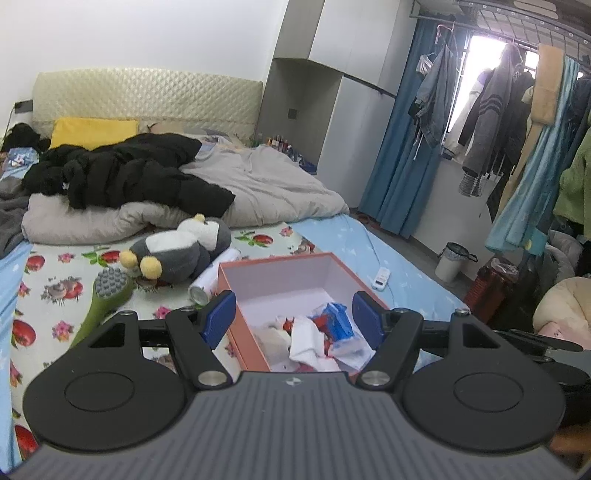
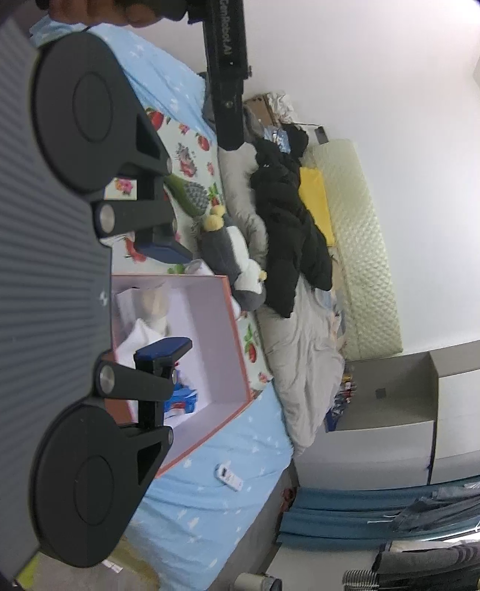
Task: Organize soft objects
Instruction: 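Withdraw both open grippers back from the pink box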
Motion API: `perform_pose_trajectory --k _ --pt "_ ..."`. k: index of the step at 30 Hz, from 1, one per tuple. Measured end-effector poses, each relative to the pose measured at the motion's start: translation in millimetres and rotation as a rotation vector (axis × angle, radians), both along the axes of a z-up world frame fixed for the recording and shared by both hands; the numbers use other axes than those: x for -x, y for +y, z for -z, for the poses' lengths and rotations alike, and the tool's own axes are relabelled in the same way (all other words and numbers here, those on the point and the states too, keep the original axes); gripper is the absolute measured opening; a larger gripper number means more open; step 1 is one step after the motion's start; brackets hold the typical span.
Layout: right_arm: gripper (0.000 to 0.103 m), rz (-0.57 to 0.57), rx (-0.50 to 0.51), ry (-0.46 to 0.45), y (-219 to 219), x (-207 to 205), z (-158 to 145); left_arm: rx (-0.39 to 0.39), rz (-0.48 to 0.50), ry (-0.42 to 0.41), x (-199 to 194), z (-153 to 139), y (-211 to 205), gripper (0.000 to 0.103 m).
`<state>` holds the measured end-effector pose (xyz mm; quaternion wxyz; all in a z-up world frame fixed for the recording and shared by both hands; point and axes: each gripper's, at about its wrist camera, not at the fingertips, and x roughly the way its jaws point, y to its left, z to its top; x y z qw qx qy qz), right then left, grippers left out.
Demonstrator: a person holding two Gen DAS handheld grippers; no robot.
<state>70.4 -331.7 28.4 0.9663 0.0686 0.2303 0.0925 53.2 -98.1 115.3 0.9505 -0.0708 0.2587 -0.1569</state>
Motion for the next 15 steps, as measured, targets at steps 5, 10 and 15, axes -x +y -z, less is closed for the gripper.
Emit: perform_pose_trajectory --k 5,10,15 --pt "0.047 0.022 0.008 0.040 -0.8 8.4 15.3 0.003 0.006 0.035 2.2 18.5 -4.3 0.074" --pt "0.047 0.025 0.012 0.062 -0.3 14.6 26.4 0.005 0.018 0.068 3.2 34.4 -11.2 0.074" --pt "0.047 0.035 0.000 0.082 -1.3 22.1 37.9 0.008 0.021 0.086 6.0 45.4 -15.3 0.074"
